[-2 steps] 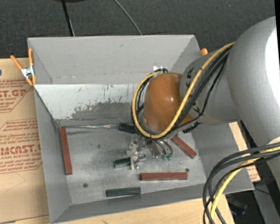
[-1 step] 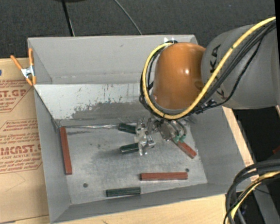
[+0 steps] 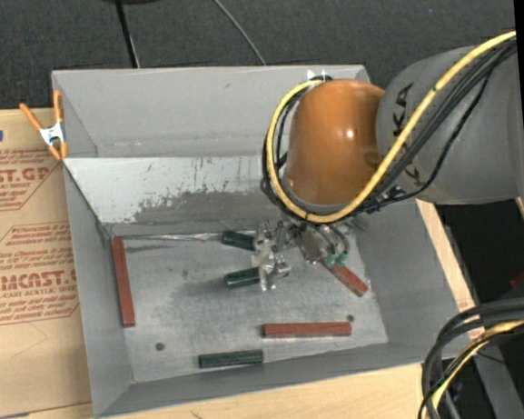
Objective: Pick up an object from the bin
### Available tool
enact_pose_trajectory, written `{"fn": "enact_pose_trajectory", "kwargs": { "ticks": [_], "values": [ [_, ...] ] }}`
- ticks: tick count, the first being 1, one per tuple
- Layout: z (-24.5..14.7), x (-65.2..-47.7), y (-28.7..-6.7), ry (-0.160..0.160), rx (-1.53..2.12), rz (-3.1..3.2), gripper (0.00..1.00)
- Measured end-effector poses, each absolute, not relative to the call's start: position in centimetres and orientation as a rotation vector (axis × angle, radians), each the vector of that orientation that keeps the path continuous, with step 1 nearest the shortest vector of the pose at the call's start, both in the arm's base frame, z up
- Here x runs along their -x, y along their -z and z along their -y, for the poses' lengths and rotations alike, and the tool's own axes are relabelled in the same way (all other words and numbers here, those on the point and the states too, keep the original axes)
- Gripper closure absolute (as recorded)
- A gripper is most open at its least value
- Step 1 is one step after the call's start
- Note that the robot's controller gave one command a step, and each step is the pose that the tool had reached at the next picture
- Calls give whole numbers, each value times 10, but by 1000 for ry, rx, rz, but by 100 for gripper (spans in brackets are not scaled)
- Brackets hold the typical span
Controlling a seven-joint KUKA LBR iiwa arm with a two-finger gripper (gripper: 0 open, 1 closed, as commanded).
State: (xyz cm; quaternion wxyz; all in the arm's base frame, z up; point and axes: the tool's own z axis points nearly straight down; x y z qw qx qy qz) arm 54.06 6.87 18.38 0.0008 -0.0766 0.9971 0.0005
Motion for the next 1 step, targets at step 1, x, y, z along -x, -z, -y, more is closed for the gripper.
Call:
{"fn": "enact_pose_trajectory", "kwargs": {
  "ticks": [1],
  "values": [
    [-69, -541, -184, -2, 240, -3131, 100]
  ]
}}
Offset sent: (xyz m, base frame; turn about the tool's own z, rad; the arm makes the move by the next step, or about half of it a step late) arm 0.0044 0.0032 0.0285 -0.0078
